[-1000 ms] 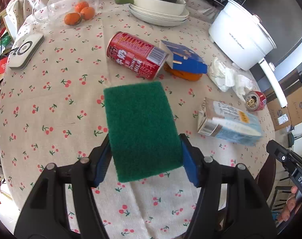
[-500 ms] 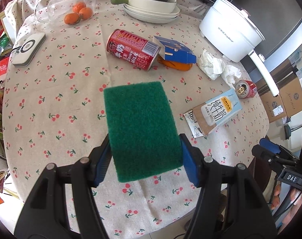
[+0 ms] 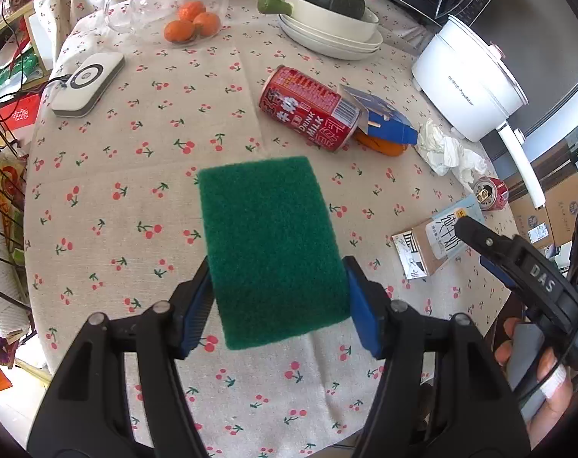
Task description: Collect trash
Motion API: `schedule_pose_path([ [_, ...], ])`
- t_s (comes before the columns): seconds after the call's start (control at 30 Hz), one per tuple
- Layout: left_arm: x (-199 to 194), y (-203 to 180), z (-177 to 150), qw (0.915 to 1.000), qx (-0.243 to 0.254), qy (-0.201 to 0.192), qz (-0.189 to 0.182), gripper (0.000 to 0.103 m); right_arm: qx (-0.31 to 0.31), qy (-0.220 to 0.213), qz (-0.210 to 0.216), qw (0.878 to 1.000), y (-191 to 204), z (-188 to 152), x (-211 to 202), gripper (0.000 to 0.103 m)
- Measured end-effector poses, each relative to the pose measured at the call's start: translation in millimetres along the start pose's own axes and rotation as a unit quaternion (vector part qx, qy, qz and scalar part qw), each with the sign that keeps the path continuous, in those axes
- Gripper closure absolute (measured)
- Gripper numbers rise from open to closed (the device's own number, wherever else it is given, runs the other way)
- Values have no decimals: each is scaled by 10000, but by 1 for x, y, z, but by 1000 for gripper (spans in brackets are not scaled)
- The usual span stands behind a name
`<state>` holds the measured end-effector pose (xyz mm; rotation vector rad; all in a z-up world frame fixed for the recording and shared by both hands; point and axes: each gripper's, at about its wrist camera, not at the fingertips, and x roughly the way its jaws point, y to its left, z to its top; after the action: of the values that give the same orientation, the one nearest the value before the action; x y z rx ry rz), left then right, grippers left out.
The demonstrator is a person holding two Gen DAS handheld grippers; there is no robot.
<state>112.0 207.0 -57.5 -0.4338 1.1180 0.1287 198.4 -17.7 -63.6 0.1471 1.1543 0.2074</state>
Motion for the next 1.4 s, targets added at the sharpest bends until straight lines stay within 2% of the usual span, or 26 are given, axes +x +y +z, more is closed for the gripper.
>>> schedule_pose_path([
  [0.23, -2, 7, 0, 10000, 70, 8, -27, 37, -69, -443, -1038, 9936, 23, 2, 31, 7],
  [0.37, -4, 8, -1, 9997, 246, -30, 67, 37, 31, -319, -1129, 9931, 16, -4, 42, 8],
  [0.4, -5, 8, -1, 9996, 263, -38, 76, 37, 41, -260, -1071, 9939, 13, -5, 42, 12],
  [0.43, -6, 8, -2, 9996, 267, -44, 76, 37, 9, -212, -1025, 9945, 11, -6, 41, 23],
  [0.47, -7, 8, -2, 9996, 262, -52, 71, 37, -87, -222, -1009, 9946, 11, -6, 39, 30],
  [0.5, -8, 8, -3, 9996, 255, -64, 62, 37, -159, -172, -870, 9959, 9, -5, 36, 46],
  [0.53, -9, 6, -4, 9996, 261, -73, 42, 37, -181, -98, -719, 9972, 7, -6, 34, 50],
  [0.67, -14, -8, -10, 9992, 380, -120, -40, 37, -144, 45, -259, 9996, -6, -10, 17, 50],
  [0.83, -17, -35, -16, 9979, 621, -157, -134, 37, -431, -73, -89, 9990, -22, -11, -19, 50],
  [1.13, -8, -105, -26, 9928, 1115, -123, -420, 37, -412, -246, -235, 9986, -89, -15, -73, 50],
  [1.4, 10, -190, -50, 9807, 1788, 65, -794, 37, -65, -294, -542, 9981, -170, -21, -103, 50],
])
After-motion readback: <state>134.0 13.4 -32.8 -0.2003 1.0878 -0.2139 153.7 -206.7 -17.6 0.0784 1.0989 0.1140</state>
